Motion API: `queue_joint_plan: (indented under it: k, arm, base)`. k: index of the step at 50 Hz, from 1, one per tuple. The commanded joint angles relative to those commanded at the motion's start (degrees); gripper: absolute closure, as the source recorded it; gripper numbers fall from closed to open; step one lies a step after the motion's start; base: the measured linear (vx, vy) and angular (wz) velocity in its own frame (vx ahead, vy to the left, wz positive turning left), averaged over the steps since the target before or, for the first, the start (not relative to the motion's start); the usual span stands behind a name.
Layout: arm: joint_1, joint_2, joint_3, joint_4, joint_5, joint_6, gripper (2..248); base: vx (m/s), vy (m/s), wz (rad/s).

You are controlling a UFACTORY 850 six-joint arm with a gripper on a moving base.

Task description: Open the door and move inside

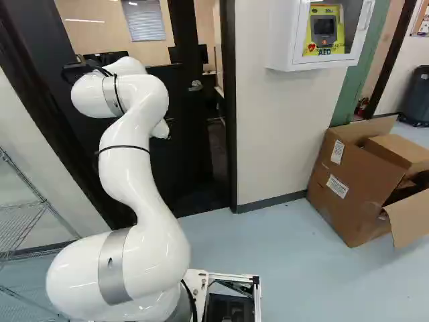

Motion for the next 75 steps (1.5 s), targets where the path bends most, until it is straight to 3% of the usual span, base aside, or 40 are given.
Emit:
queue_joint_plan:
  k: [38, 75]
  arm:
    - [0.28, 11.45, 16.36, 0.0, 0.0, 0.0, 3]
    - [-2.01, 21.71, 30.36, 0.0, 0.0, 0.0, 3]
  base:
    - [0.0, 0.0, 0.0]
    - [0.0, 0.0, 0.0]
